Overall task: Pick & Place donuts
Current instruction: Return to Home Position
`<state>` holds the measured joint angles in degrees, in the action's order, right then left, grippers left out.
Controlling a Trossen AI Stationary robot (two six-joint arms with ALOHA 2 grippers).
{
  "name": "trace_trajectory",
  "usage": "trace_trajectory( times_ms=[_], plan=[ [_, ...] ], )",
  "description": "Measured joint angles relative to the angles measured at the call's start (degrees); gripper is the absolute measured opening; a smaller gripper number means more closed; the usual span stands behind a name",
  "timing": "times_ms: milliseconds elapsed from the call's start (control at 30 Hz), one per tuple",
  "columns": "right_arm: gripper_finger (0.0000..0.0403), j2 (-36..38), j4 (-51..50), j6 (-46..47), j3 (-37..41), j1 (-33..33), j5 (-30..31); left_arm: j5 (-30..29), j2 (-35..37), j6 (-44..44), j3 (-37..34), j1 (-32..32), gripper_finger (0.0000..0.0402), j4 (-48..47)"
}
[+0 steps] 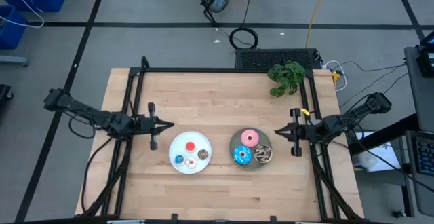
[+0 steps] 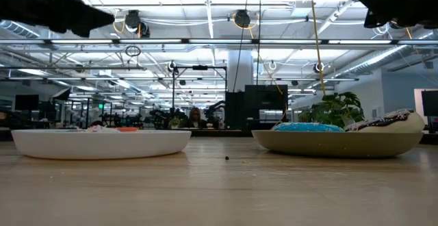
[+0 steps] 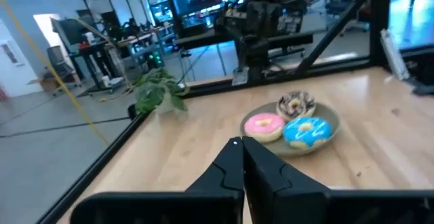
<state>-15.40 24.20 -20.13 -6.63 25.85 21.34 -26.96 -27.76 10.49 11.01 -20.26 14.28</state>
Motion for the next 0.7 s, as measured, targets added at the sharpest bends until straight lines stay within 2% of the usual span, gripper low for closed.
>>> trace_trajectory(
  times_ms=[133,333,500,600,700],
  plan=[
    [0.0000,-0.02,-0.71,0.14,0.00,0.00,4.11,-0.36,5.51,1.45,-1.49,0.30,0.0003,-5.74],
    [0.0000,-0.02,-0.99,0.25,0.06,0.00,3.98,-2.43,15.68,4.14,-4.84,0.17,0.0003,-11.88],
    [0.0000,-0.02,1.55,-0.82,1.99,-0.01,3.86,-0.30,23.23,4.94,-8.83,0.17,0.0002,-13.10],
    [0.0000,1.04,5.04,-1.16,2.25,0.01,3.73,0.95,24.67,5.56,-9.02,0.36,0.0003,-13.92],
    [0.0000,3.72,1.25,-0.94,2.27,0.07,3.55,0.91,24.93,6.66,-8.86,0.43,0.0002,-14.74]
  ],
)
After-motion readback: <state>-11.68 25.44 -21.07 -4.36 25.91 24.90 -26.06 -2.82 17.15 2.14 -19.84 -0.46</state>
